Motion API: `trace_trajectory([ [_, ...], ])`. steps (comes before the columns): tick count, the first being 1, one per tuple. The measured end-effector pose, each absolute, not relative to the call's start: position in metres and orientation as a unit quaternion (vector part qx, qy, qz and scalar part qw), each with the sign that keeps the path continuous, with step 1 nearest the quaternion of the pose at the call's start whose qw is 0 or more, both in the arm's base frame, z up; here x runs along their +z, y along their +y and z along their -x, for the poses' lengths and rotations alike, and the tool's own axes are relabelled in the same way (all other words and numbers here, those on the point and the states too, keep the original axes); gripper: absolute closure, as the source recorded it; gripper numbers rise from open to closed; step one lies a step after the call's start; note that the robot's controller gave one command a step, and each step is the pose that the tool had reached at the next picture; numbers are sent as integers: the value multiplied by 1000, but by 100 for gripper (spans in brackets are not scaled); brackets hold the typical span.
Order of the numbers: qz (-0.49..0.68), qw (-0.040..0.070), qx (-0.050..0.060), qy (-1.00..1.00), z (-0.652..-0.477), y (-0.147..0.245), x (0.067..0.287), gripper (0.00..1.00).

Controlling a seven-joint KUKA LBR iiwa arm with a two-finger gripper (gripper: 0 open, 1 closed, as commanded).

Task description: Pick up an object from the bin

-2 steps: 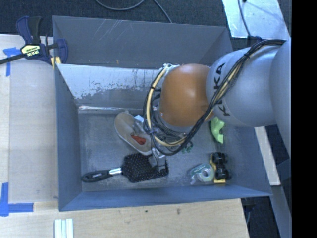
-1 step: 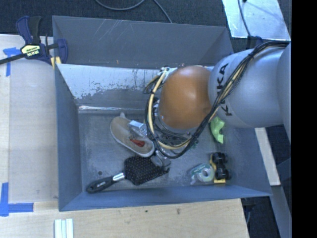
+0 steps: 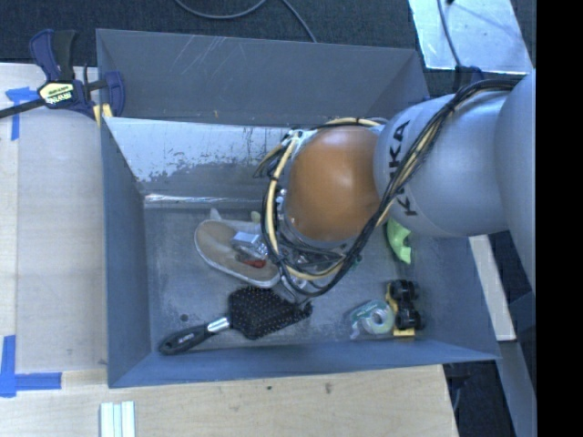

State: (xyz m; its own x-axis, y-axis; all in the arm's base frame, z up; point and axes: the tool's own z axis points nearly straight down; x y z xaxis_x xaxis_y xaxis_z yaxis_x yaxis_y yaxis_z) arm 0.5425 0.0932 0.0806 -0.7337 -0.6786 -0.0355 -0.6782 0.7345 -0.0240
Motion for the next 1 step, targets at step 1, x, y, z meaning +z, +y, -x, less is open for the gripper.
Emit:
trace_trajectory([
  [1,364,21,-5,931,-542,93,81,100],
])
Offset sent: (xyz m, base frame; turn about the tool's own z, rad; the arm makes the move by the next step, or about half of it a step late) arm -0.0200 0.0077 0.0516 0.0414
